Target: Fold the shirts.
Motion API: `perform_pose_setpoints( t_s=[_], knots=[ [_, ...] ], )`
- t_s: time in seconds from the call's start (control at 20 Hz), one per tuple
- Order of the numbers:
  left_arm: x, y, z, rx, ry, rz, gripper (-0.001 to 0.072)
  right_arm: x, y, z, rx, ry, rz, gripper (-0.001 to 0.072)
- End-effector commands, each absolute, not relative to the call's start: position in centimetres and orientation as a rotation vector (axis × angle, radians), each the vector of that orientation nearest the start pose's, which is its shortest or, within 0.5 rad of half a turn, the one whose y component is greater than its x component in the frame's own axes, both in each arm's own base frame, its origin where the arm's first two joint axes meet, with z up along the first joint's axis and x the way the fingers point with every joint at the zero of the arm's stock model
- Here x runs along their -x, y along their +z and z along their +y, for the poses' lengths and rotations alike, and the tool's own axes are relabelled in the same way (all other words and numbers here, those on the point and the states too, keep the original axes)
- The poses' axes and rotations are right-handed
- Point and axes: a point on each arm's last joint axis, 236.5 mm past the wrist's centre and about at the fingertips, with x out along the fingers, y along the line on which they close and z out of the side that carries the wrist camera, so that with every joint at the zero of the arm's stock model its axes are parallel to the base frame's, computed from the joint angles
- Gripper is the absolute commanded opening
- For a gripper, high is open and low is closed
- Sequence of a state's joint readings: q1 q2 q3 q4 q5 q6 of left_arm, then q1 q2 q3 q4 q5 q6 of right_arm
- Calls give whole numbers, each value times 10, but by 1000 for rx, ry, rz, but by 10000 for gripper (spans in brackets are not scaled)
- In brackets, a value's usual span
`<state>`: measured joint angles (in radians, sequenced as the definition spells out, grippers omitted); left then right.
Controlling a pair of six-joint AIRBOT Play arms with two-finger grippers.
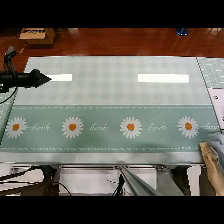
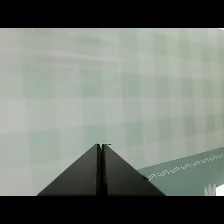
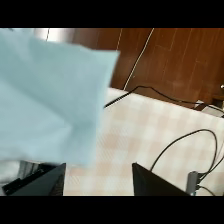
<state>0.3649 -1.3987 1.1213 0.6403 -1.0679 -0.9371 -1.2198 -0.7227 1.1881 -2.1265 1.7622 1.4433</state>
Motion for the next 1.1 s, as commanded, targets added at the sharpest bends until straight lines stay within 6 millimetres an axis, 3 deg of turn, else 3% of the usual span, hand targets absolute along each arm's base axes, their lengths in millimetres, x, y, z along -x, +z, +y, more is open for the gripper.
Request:
perform_pose_setpoints(
  t_s=[0.0,0.1,0.2,0.25,0.35,0.45,0.55,0.7,0.8,0.85,0.9,1.05],
  knots=[
    [-445,34,-1,544,-387,912,20,50,181,-228,-419,-1453,1399,487],
    [-444,37,-5,557,-402,911,20,19,175,-240,-412,-1355,1295,486],
    [-444,48,-15,602,-443,895,27,-40,166,-243,-405,-1126,1165,485],
    [-446,60,-23,623,-490,867,90,-75,166,-239,-402,-1001,1088,484],
    [-448,94,-46,656,-632,767,406,-143,170,-215,-399,-756,981,484],
    [-449,111,-65,578,-706,726,449,-197,169,-176,-396,-535,957,483],
    [-443,103,-84,455,-697,825,449,-235,160,-139,-387,-382,992,483],
    [-433,77,-97,213,-555,1034,449,-284,141,-82,-299,-159,1063,489],
    [-431,69,-102,47,-431,1105,469,-310,123,-47,-251,-53,1111,595],
    [-429,68,-110,-24,-399,1118,645,-320,113,-31,-239,-11,1140,595],
    [-426,66,-119,-74,-379,1126,720,-325,102,-18,-228,23,1175,595],
    [-411,55,-144,-145,-355,1178,720,-327,71,8,-210,86,1302,595]
  ],
)
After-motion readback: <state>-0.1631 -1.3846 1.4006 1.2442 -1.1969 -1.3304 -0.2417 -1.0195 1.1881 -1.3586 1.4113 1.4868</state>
